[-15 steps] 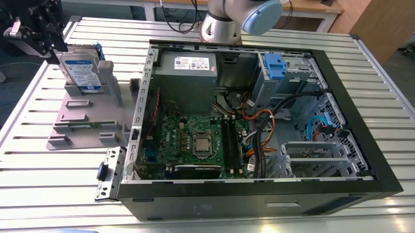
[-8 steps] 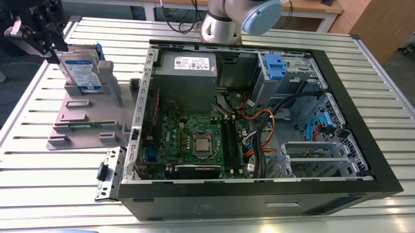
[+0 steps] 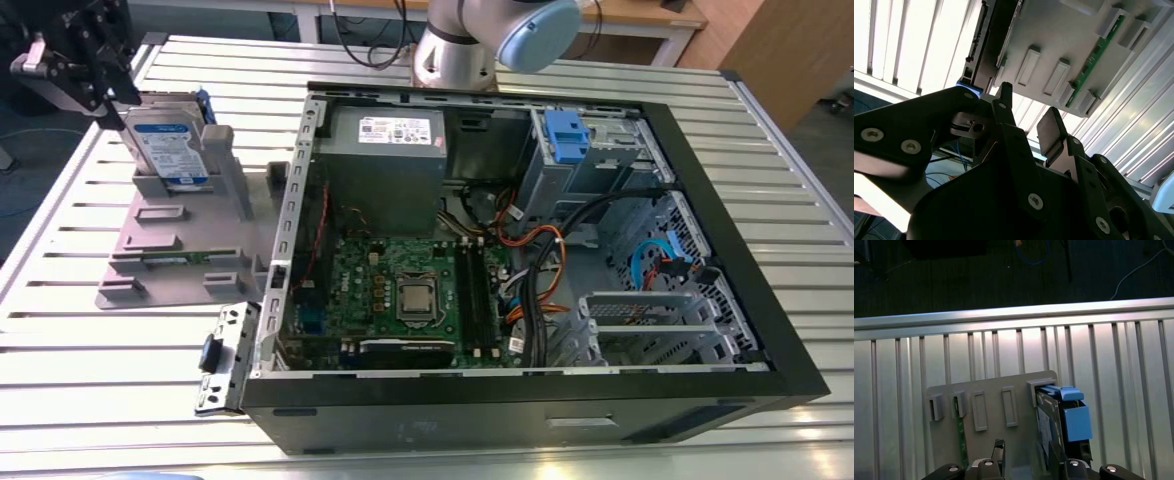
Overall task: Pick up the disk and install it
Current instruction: 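Pick up the disk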
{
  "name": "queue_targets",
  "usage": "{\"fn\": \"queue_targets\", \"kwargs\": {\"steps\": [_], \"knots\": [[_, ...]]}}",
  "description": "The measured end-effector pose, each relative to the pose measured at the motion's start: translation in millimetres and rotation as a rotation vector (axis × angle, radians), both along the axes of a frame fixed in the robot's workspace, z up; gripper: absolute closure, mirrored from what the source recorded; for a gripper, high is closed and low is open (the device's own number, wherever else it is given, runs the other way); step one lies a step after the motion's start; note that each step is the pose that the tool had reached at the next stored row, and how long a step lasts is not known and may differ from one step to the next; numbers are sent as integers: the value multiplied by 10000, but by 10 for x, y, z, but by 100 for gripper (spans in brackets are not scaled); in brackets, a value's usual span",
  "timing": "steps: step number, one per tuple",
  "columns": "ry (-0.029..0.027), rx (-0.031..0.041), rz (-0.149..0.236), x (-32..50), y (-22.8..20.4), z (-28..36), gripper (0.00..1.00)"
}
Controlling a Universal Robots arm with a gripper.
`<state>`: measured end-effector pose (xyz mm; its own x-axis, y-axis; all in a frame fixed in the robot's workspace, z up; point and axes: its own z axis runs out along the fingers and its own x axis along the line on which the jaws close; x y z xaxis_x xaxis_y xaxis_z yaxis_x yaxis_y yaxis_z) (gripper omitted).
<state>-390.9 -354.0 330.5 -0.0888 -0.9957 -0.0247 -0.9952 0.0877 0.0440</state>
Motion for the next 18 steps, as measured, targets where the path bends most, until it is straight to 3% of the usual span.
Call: {"fn": "queue_targets", "kwargs": {"steps": [18], "knots": [[0,0,8,0,49,0,53]]}}
